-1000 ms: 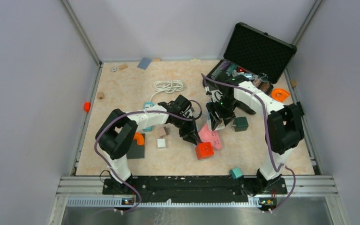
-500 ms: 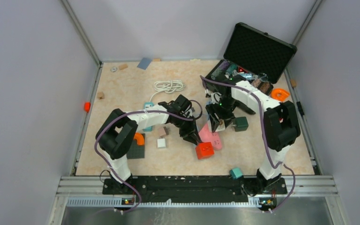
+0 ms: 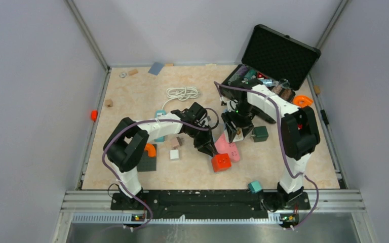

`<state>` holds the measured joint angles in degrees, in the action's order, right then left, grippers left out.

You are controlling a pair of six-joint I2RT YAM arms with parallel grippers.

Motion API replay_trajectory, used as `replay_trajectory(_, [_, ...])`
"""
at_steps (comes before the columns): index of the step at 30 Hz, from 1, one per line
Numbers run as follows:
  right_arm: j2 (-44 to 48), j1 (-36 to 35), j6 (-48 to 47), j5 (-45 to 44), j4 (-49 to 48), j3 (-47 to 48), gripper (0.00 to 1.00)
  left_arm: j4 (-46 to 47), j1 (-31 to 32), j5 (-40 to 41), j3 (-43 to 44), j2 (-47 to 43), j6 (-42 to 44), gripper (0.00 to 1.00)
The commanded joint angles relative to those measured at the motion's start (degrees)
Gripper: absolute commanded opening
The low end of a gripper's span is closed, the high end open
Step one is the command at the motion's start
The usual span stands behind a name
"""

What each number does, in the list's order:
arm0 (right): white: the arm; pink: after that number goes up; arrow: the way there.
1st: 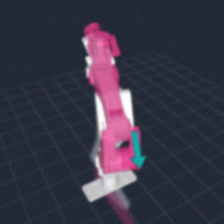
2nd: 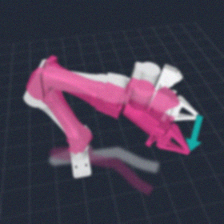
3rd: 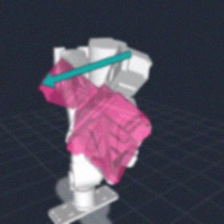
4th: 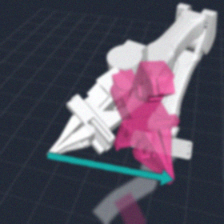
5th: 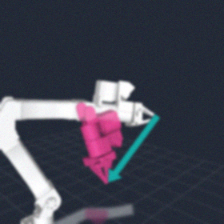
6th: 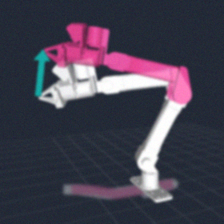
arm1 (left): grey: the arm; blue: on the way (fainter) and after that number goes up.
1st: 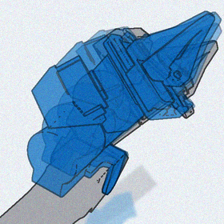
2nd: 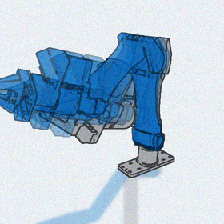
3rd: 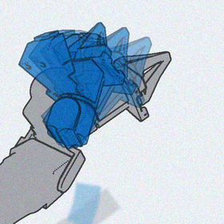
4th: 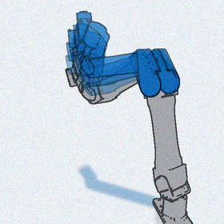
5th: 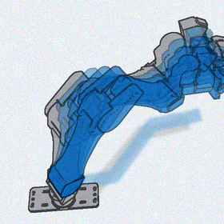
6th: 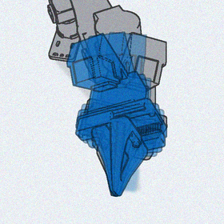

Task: Insert the plug
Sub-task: Insert the plug into the socket.

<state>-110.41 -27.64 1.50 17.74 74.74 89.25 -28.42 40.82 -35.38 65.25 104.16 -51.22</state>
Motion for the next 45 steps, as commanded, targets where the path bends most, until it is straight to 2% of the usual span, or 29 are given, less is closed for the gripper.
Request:
replay_trajectory(1, [-3.69,-3.09,0.24,-5.38,-27.31,-8.96,0.0,-0.79,-0.47,18.32,-3.07,5.62,4.26,0.15])
replay_trajectory(5, [1.15,-3.08,-0.08,-6.49,-31.11,-13.33,0.12,-0.72,-0.48,18.32,-3.06,5.65,4.18,0.16])
replay_trajectory(8, [4.84,-3.58,-0.53,-7.11,-33.59,-15.5,0.17,-0.72,-0.42,18.25,-2.94,5.84,4.19,0.16])
replay_trajectory(9, [5.83,-3.79,-1.01,-7.09,-34.14,-15.85,0.16,-0.74,-0.47,18.16,-2.91,5.89,4.2,0.16])
replay_trajectory(11, [6.36,-4.05,-2.47,-7.09,-33.89,-15.43,0.0,-0.67,-0.47,18.0,-2.79,6.0,4.22,0.16])
replay_trajectory(16, [2.62,-4.71,-3.36,-9.52,-27.73,-11.49,0.0,-0.86,-0.48,17.89,-2.63,6.14,4.46,0.15])
replay_trajectory(25, [2.28,-7.52,-2.28,-14.82,-26.53,-14.27,0.0,-1.44,-0.48,18.45,-2.37,6.38,5.02,0.15])
replay_trajectory(37, [-6.75,-7.43,0.1,-5.97,-27.22,-6.01,0.0,-2.61,-0.43,19.63,-1.37,5.79,5.77,0.15])
replay_trajectory(45, [-6.37,-6.81,1.05,-1.57,-33.08,-9.53,0.0,-2.87,-0.47,20.16,-1.48,5.05,5.73,0.15])
